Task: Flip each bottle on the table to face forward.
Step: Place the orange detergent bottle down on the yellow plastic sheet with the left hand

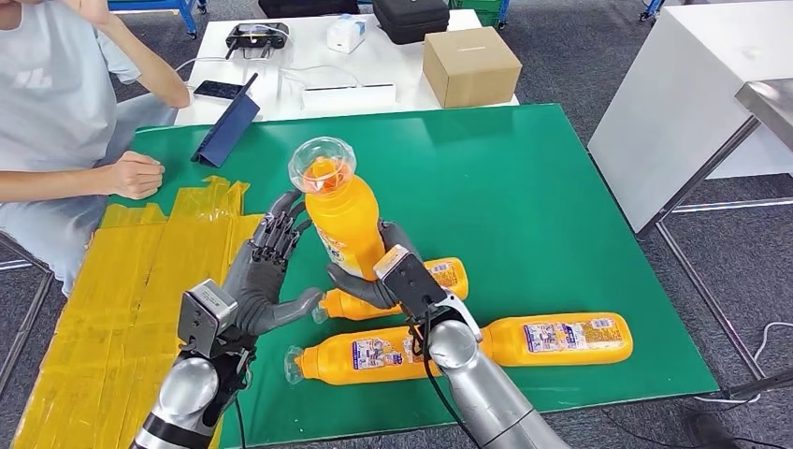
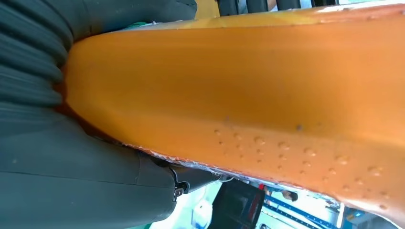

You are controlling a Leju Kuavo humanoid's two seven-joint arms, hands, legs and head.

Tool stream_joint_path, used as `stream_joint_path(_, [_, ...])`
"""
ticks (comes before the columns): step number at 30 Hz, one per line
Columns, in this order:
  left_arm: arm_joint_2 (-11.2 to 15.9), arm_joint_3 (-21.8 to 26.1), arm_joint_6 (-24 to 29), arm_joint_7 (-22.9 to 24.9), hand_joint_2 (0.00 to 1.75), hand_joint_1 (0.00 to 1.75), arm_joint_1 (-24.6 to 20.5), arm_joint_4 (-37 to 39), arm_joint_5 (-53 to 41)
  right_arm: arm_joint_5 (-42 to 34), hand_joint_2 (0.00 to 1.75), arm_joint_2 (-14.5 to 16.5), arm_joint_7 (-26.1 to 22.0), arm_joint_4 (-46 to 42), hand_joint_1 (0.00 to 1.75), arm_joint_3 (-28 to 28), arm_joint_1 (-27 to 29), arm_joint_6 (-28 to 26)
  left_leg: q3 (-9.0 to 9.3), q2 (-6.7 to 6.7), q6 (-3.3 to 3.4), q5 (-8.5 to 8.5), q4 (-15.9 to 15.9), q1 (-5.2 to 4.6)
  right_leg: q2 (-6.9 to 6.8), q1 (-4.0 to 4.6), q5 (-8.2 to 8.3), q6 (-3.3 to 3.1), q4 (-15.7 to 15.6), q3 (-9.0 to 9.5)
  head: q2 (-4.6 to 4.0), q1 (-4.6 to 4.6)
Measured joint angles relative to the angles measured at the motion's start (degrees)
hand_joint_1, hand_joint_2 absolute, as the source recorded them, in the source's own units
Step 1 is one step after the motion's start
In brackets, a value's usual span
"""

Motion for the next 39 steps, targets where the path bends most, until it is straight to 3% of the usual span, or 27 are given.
stream_joint_path(12, [0.0,-0.4,-0.5,-0.3,1.75,0.00,-1.0,1.2,0.4,3.6,1.75,0.3,0.3,2.8,1.74,2.9,-1.9,-1.7,-0.01,0.01,0.00,0.00,0.0,0.00,0.00,0.00,0.00,0.00,0.0,-0.01,0.00,-0.01])
stream_joint_path(24, [0.0,-0.8,-1.2,0.1,1.75,0.00,-3.0,4.0,1.9,13.2,1.75,1.7,2.5,13.0,1.74,9.6,-5.7,-3.7,-0.02,0.04,-0.01,0.01,0.0,0.00,0.01,0.00,0.00,0.00,0.0,-0.06,0.00,0.00])
stream_joint_path(34, [0.0,0.4,-1.3,0.3,1.75,0.00,-3.0,5.2,2.4,15.6,1.75,2.1,2.6,18.1,1.73,11.5,-7.5,-3.8,-0.04,0.05,-0.01,0.01,0.0,0.00,0.01,-0.01,0.01,0.00,0.0,-0.07,0.00,0.00])
stream_joint_path(35, [0.0,0.5,-1.3,0.3,1.75,0.12,-3.0,5.3,2.4,15.6,1.75,2.1,2.7,18.3,1.73,11.6,-7.5,-3.8,-0.04,0.04,-0.01,0.01,0.0,0.00,0.01,-0.01,0.01,0.00,0.0,-0.07,0.00,-0.01])
stream_joint_path(38, [0.0,0.7,-1.4,0.3,1.75,1.43,-3.0,5.3,2.7,15.8,1.75,2.1,2.7,19.0,1.73,11.8,-7.7,-3.8,-0.04,0.05,-0.01,0.01,0.0,0.00,0.01,-0.01,0.01,0.00,0.0,-0.08,0.00,-0.01])
stream_joint_path(39, [0.0,0.7,-1.4,0.3,1.75,1.75,-3.0,5.3,2.7,15.9,1.75,2.1,2.7,19.2,1.72,11.9,-7.8,-3.8,-0.04,0.05,-0.01,0.01,0.0,0.00,0.01,-0.01,0.01,0.00,0.0,-0.08,0.00,0.00])
